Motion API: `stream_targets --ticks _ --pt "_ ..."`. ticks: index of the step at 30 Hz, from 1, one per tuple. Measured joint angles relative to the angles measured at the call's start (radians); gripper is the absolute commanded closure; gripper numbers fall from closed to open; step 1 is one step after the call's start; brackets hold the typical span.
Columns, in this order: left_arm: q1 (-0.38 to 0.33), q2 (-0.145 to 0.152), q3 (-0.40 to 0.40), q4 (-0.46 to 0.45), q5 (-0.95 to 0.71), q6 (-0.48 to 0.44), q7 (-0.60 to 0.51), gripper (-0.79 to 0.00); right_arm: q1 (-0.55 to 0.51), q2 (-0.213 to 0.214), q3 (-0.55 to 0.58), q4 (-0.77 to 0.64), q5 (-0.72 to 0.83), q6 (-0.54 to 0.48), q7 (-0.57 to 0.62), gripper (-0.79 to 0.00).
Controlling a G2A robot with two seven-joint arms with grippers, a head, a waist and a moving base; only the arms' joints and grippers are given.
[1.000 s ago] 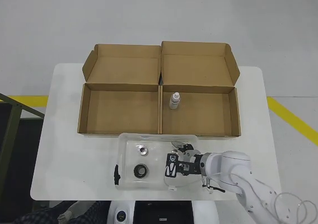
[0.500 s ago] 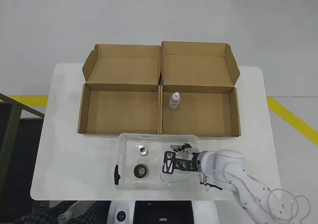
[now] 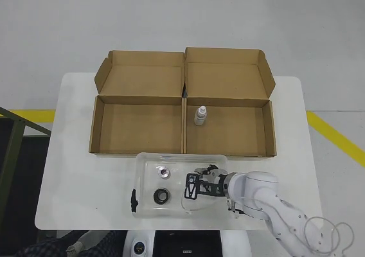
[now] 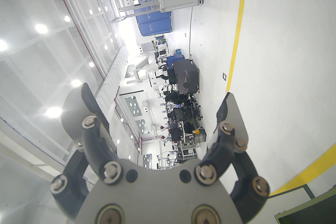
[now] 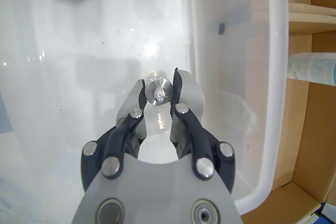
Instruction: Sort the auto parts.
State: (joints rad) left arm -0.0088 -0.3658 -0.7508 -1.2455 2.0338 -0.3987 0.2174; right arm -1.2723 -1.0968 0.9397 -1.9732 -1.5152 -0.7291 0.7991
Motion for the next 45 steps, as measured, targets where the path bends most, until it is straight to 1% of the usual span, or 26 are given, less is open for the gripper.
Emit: stream_targets --ticks 6,9,13,19,32,37,40,45 --pt "0.0 0.0 0.0 0.0 0.0 0.0 0.0 -0.785 0.0 0.001 0.0 -0.008 0.027 -0.018 -0.032 0.0" --pt "0.0 0.0 0.0 0.0 0.0 0.0 0.0 -0.785 0.0 0.001 0.004 -0.004 0.044 -0.023 -0.068 0.0" --pt "0.0 0.0 0.0 0.0 0.0 0.0 0.0 -0.785 0.001 0.003 0.011 0.011 0.084 -0.048 -0.157 0.0" --pt "0.0 0.0 0.0 0.0 0.0 0.0 0.0 -0.785 -0.008 0.006 0.037 0.016 0.125 -0.06 -0.301 0.0" --pt "0.0 0.0 0.0 0.0 0.0 0.0 0.0 -0.785 -0.073 0.018 0.138 0.006 0.194 -0.009 -0.641 0.0" --pt "0.0 0.0 0.0 0.0 0.0 0.0 0.0 -0.785 -0.097 0.019 0.175 0.027 0.268 0.002 -0.793 0.0" --pt "0.0 0.0 0.0 0.0 0.0 0.0 0.0 -0.785 -0.107 0.019 0.194 0.038 0.307 0.002 -0.857 0.0" --pt "0.0 0.0 0.0 0.0 0.0 0.0 0.0 -0.785 -0.119 0.018 0.214 0.045 0.367 0.004 -0.932 0.0"
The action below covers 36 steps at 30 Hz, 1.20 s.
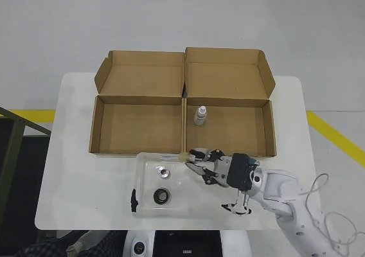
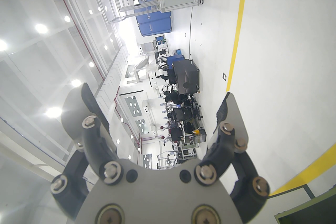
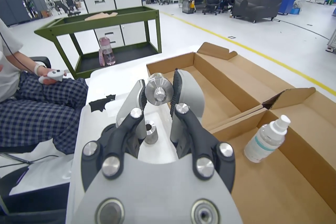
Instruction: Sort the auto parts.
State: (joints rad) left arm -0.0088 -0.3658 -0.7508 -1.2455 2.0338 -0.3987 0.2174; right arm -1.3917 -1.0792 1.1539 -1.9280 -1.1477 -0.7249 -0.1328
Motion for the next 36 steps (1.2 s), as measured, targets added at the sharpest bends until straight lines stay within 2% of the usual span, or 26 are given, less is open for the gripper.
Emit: stream_targets --ticks 13,25,36 --pt "0.0 0.0 0.0 0.0 0.0 0.0 0.0 -0.785 -0.012 -0.005 0.052 0.004 0.123 0.015 -0.112 0.0" --pt "0.0 0.0 0.0 0.0 0.0 0.0 0.0 -0.785 -0.03 -0.008 0.089 -0.018 0.117 0.042 -0.16 0.0" --pt "0.0 0.0 0.0 0.0 0.0 0.0 0.0 -0.785 -0.03 -0.011 0.107 -0.02 0.066 0.082 -0.137 0.0"
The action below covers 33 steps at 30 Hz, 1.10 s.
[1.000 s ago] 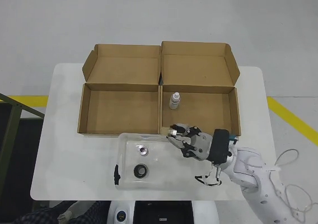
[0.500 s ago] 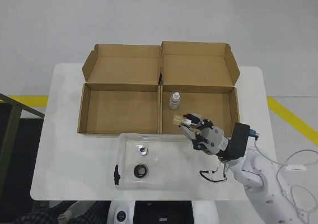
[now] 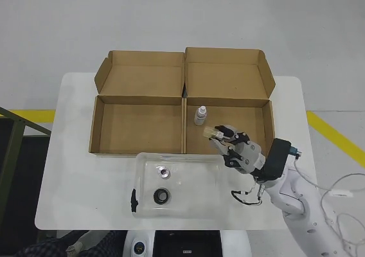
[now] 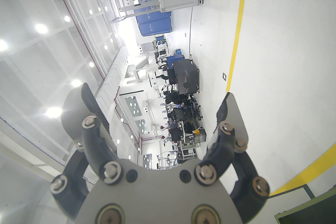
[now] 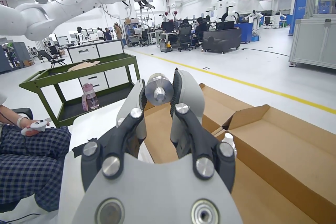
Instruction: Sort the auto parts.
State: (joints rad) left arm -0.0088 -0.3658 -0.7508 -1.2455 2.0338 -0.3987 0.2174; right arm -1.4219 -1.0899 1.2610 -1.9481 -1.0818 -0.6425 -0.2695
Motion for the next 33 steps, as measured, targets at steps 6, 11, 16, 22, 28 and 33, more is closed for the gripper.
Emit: stream_targets --ticks 6,11,16,22,28,33 --pt "0.0 0.0 0.0 0.0 0.0 0.0 0.0 -0.785 -0.001 0.001 0.01 -0.003 -0.052 0.041 0.068 0.0" --pt "0.0 0.0 0.0 0.0 0.0 0.0 0.0 -0.785 0.013 0.002 0.01 0.004 -0.087 0.048 0.157 0.0" --pt "0.0 0.0 0.0 0.0 0.0 0.0 0.0 -0.785 0.033 0.002 0.004 0.037 -0.106 0.073 0.254 0.0" --pt "0.0 0.0 0.0 0.0 0.0 0.0 0.0 -0.785 0.063 0.001 -0.002 0.084 -0.114 0.074 0.349 0.0" --pt "0.0 0.0 0.0 0.0 0.0 0.0 0.0 -0.785 0.118 0.002 -0.018 0.124 -0.145 0.052 0.453 0.0" --pt "0.0 0.0 0.0 0.0 0.0 0.0 0.0 -0.785 0.178 -0.002 -0.041 0.168 -0.163 0.042 0.527 0.0"
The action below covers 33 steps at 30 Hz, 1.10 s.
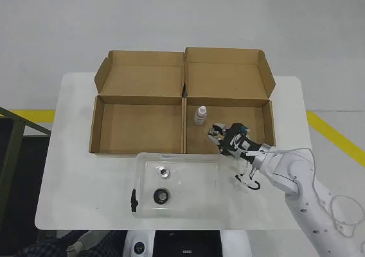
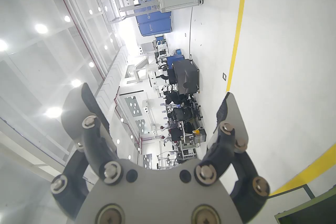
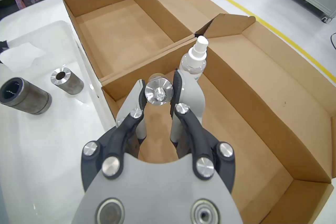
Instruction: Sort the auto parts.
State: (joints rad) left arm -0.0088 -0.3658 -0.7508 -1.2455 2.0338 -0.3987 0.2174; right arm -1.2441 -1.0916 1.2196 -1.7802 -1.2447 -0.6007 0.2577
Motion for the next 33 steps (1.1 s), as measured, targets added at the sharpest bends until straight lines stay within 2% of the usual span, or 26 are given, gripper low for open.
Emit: stream_targets --ticks 16,29,33 --pt "0.0 0.0 0.0 0.0 0.0 0.0 0.0 -0.785 0.184 -0.017 -0.102 0.14 -0.025 -0.042 0.206 0.0" --pt "0.0 0.0 0.0 0.0 0.0 0.0 0.0 -0.785 0.292 -0.036 -0.171 0.258 -0.052 -0.037 0.275 0.0" --pt "0.0 0.0 0.0 0.0 0.0 0.0 0.0 -0.785 0.316 -0.04 -0.189 0.274 -0.062 -0.038 0.298 -0.123"
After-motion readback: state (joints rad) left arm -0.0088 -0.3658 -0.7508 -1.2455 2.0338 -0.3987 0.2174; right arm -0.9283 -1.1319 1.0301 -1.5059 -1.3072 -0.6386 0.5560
